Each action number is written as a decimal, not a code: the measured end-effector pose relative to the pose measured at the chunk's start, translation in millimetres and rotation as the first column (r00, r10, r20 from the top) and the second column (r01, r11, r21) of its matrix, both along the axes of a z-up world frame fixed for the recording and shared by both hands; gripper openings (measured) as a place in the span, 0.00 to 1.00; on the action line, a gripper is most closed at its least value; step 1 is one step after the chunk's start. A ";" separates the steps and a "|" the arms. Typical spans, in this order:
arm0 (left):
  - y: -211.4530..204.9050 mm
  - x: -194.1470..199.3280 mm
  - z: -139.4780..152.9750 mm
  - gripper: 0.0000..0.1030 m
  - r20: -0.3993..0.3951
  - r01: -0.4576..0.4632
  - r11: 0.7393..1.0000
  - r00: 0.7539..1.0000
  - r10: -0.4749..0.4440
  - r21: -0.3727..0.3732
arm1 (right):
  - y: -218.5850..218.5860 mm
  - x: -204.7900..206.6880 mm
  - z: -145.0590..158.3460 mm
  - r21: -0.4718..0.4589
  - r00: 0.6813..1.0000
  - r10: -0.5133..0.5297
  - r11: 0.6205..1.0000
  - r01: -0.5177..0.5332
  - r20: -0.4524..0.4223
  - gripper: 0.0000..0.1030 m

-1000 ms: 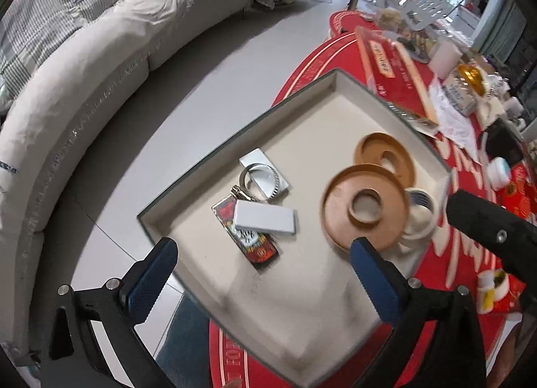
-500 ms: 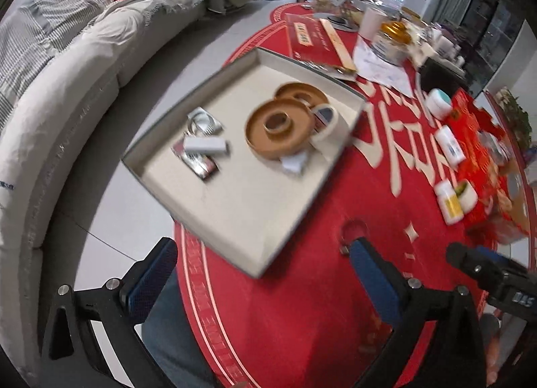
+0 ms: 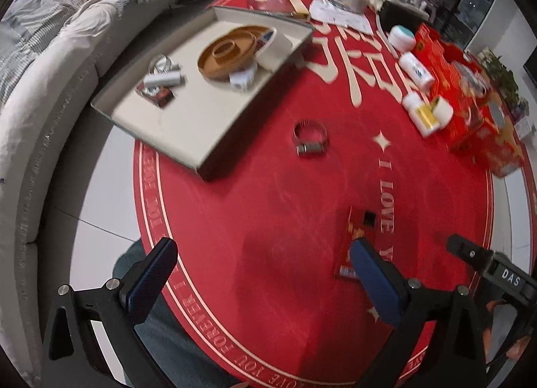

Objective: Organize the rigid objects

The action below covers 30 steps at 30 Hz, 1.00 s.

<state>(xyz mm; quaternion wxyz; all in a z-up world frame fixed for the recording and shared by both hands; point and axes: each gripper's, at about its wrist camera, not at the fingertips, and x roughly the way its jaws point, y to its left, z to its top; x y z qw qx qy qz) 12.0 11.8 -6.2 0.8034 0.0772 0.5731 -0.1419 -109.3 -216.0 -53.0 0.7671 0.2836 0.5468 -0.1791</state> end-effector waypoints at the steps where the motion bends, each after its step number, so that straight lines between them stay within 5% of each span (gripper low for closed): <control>1: 0.6 -2.2 -1.7 1.00 -0.004 0.002 1.000 1.000 -0.002 0.002 | -0.6 -3.7 -2.5 0.009 1.000 -0.004 1.000 0.004 0.000 1.00; 11: 32.1 5.6 15.8 1.00 0.034 -0.047 0.998 0.998 0.048 -0.046 | -5.7 -20.9 -18.3 0.070 0.999 -0.051 0.996 0.051 0.006 1.00; 17: 69.5 7.1 53.3 1.00 0.195 0.006 0.998 0.981 0.007 -0.065 | -5.0 -25.8 -17.9 0.091 0.998 -0.050 0.995 0.047 0.029 1.00; 21: 98.6 0.0 67.5 1.00 0.236 -0.007 0.995 0.971 0.030 -0.094 | -6.3 -33.2 -16.6 0.103 0.998 -0.059 0.993 0.055 0.037 1.00; 28: 117.4 -46.7 44.7 1.00 0.420 -0.239 0.969 0.874 0.244 -0.065 | -3.3 -30.8 -17.2 0.098 0.998 -0.051 0.994 0.048 0.025 1.00; 30: 115.1 -47.2 32.0 1.00 0.405 -0.287 0.957 0.871 0.278 -0.039 | -2.2 -29.9 -17.5 0.091 0.999 -0.045 0.995 0.043 0.019 1.00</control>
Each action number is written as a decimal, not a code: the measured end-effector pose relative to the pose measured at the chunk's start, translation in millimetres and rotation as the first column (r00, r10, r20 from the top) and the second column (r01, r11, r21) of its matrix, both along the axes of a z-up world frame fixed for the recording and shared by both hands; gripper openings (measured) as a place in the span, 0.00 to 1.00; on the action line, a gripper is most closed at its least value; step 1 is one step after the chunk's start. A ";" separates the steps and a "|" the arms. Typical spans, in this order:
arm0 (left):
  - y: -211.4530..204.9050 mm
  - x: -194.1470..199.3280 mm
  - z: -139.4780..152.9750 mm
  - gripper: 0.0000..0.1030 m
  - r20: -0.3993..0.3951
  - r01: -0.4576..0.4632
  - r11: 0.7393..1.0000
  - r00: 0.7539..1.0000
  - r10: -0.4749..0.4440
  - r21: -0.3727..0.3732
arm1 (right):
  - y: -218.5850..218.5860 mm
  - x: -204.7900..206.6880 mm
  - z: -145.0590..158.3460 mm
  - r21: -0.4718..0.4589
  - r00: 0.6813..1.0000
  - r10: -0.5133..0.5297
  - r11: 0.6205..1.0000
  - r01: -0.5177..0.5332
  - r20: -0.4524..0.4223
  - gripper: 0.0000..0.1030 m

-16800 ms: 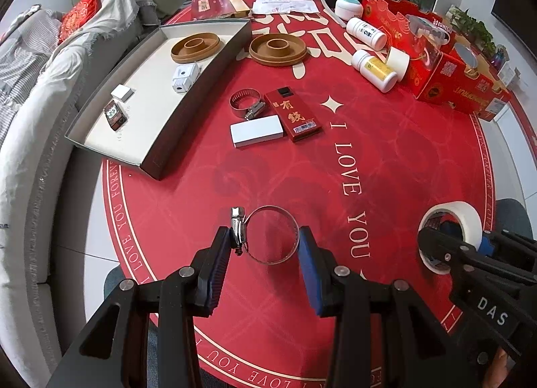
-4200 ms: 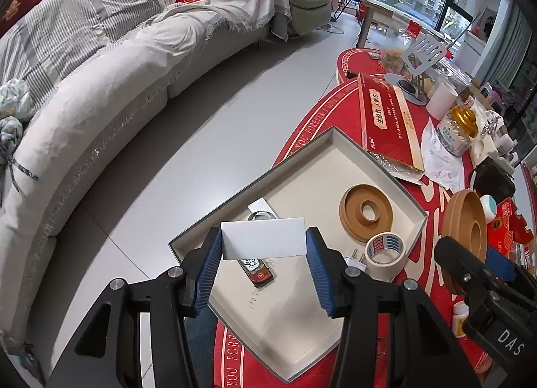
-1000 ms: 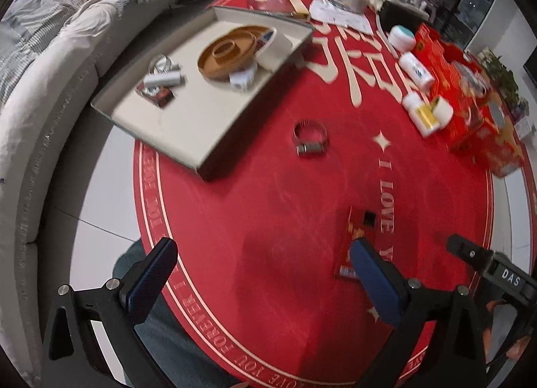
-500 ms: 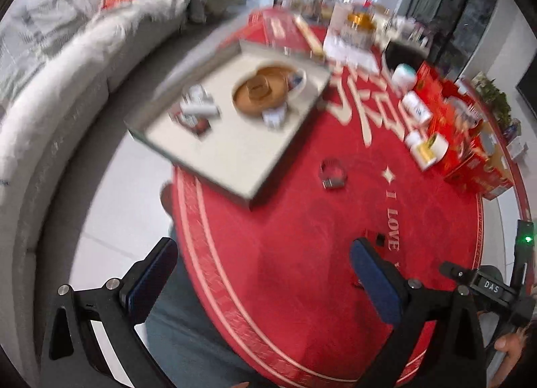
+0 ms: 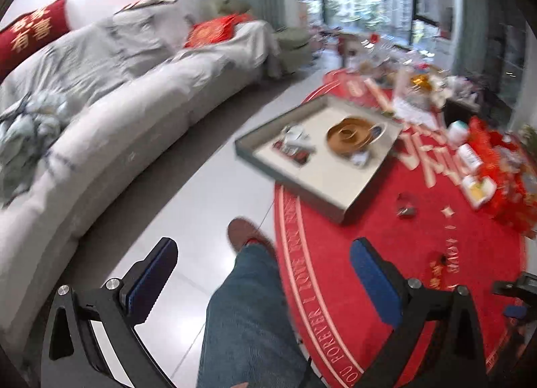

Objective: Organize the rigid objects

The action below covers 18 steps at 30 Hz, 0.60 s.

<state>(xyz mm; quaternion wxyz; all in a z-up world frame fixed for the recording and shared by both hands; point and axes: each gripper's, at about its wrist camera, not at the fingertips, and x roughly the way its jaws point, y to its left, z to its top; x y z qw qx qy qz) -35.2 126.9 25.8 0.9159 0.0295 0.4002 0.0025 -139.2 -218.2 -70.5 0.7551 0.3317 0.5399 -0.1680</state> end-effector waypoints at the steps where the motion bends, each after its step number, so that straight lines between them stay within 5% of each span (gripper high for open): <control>1: -1.5 3.4 -1.2 1.00 -0.001 -0.013 1.000 1.000 0.013 0.013 | 0.9 0.7 -0.1 -0.005 1.000 0.005 1.000 -0.005 -0.004 1.00; 4: -8.4 11.1 4.3 1.00 0.012 -0.078 0.997 0.997 0.078 0.020 | 2.0 1.3 0.2 -0.014 1.000 0.012 1.000 -0.013 -0.008 1.00; 8: -24.4 24.8 25.3 1.00 0.019 -0.152 0.982 0.988 0.155 -0.114 | 2.8 3.2 -0.2 -0.023 1.000 0.011 1.000 -0.012 -0.015 1.00; 11: -49.7 24.7 34.7 1.00 0.038 -0.097 0.980 0.994 0.105 -0.176 | 3.6 3.4 1.0 -0.034 1.000 0.013 0.999 -0.013 -0.015 1.00; 15: -86.3 15.3 28.9 1.00 0.068 0.022 0.998 0.998 -0.019 -0.054 | 2.7 3.4 0.0 -0.031 1.000 0.015 0.999 -0.016 -0.013 1.00; 18: -85.1 13.6 28.3 1.00 0.054 0.022 0.998 0.998 -0.019 -0.060 | 1.3 2.8 0.6 -0.030 1.000 0.010 0.999 -0.010 -0.006 1.00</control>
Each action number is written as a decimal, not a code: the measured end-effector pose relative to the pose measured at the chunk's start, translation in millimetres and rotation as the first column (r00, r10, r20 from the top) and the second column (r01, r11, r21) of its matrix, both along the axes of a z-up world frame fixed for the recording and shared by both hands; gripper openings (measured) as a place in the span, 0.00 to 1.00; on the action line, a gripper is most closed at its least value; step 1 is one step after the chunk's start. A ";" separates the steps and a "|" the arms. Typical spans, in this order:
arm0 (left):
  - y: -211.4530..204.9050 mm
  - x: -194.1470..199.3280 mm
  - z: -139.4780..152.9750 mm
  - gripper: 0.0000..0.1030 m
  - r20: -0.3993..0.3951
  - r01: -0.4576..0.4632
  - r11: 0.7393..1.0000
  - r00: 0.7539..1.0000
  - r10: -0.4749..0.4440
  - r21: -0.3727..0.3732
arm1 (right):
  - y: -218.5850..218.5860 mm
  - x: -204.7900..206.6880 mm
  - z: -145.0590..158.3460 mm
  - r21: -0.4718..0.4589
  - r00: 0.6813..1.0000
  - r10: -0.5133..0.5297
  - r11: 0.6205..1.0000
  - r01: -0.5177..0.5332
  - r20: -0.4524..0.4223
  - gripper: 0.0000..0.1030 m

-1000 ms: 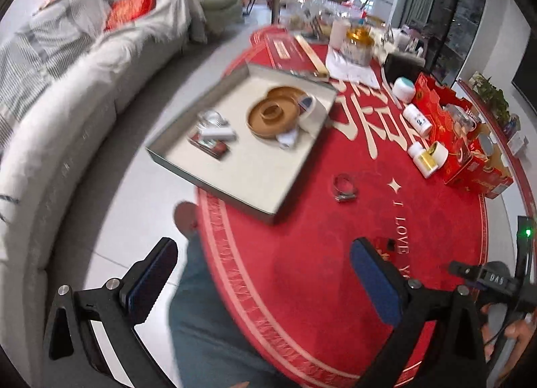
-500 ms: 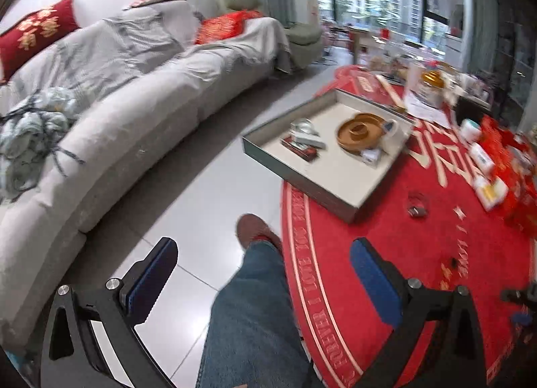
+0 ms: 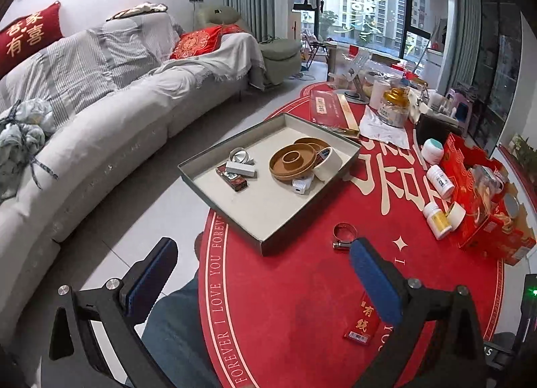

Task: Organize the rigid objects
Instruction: 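Position the right tool over the red packet and the left tool over the hose clamp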

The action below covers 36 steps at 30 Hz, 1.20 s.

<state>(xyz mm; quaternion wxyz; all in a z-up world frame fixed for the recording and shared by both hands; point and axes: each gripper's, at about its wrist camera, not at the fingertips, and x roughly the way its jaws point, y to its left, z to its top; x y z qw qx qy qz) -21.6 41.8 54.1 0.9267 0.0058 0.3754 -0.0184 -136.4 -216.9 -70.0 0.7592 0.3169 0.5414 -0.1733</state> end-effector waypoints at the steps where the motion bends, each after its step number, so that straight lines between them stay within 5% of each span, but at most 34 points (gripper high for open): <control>1: 3.0 -0.9 -1.0 1.00 -0.010 -0.008 1.000 1.000 0.008 -0.003 | 0.0 0.0 0.1 0.001 1.000 0.000 1.000 0.000 0.002 1.00; 18: 29.5 1.9 -11.9 1.00 -0.094 -0.103 0.995 0.990 0.103 0.006 | -0.1 0.3 0.7 0.010 1.000 0.000 1.000 0.000 0.014 1.00; 36: 33.8 8.3 -24.4 1.00 -0.158 -0.088 0.996 0.984 0.088 0.007 | -2.1 0.2 0.1 0.008 1.000 -0.009 1.000 0.009 0.008 1.00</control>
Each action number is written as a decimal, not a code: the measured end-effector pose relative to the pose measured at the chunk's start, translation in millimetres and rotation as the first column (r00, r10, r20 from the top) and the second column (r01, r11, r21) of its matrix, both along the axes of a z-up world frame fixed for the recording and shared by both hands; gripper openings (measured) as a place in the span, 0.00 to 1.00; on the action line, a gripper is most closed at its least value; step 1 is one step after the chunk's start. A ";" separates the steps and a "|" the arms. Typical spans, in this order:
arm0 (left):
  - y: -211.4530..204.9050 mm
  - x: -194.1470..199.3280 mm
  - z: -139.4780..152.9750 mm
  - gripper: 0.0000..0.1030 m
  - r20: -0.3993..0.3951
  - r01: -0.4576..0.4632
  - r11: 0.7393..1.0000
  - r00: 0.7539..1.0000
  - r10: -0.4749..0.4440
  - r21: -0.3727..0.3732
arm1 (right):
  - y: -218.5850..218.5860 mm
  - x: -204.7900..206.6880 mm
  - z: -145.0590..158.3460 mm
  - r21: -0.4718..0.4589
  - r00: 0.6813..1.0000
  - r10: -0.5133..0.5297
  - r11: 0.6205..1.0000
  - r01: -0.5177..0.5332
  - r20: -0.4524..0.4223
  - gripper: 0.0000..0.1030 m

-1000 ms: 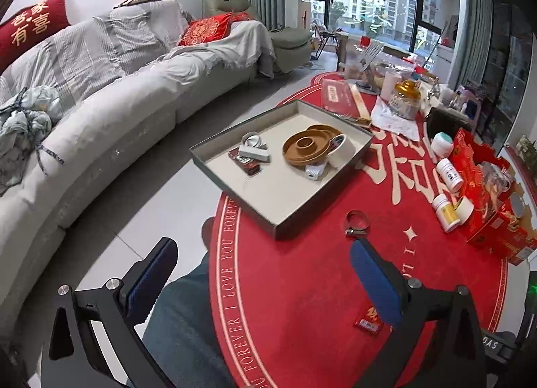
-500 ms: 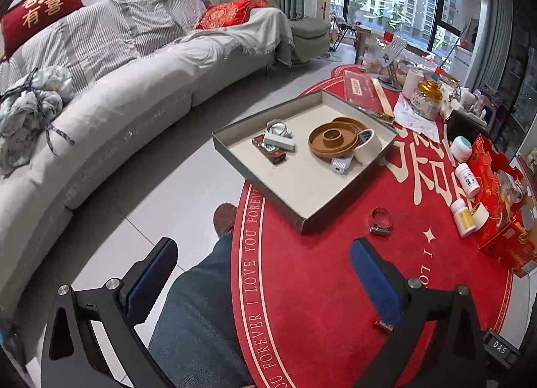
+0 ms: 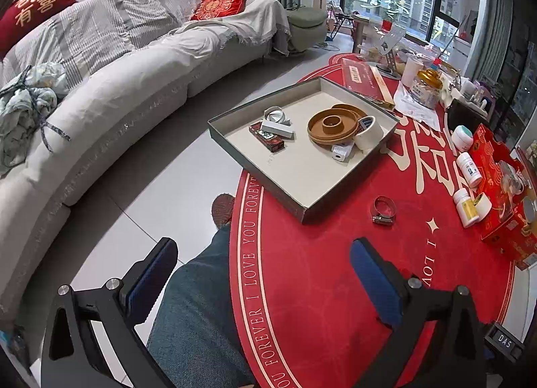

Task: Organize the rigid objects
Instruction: 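Position the right tool over the red packet and the left tool over the hose clamp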

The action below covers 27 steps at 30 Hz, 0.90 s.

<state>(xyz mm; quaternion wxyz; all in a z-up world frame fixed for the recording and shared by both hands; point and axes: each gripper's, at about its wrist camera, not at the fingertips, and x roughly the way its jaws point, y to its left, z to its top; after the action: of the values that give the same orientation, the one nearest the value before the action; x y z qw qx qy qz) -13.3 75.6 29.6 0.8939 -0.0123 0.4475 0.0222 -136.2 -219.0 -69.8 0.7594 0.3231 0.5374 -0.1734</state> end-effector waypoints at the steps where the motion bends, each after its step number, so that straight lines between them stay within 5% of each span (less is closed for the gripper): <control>1: 1.5 0.4 -0.7 1.00 -0.003 -0.004 1.000 1.000 0.004 -0.002 | -0.5 0.1 -0.3 -0.002 1.000 -0.003 1.000 0.003 -0.002 1.00; 18: 12.6 12.6 -7.1 1.00 -0.039 0.012 1.000 0.999 -0.013 -0.025 | -10.3 11.8 1.2 -0.051 1.000 -0.020 0.998 0.020 -0.006 1.00; 23: -4.9 26.8 -9.6 1.00 -0.073 0.124 0.991 0.989 -0.127 -0.044 | -11.8 24.9 2.7 -0.121 1.000 -0.003 0.993 0.000 -0.025 1.00; 27: -51.7 33.7 -14.7 1.00 -0.064 0.293 0.956 0.954 -0.292 -0.002 | -11.2 49.4 2.5 -0.221 0.999 0.044 0.974 -0.049 -0.030 1.00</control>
<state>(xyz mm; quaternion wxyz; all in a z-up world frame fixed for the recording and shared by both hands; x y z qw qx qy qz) 20.4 23.9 14.9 0.8728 0.0581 0.4723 -0.1082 -86.8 -230.3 -67.3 0.7878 0.2215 0.5316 -0.2184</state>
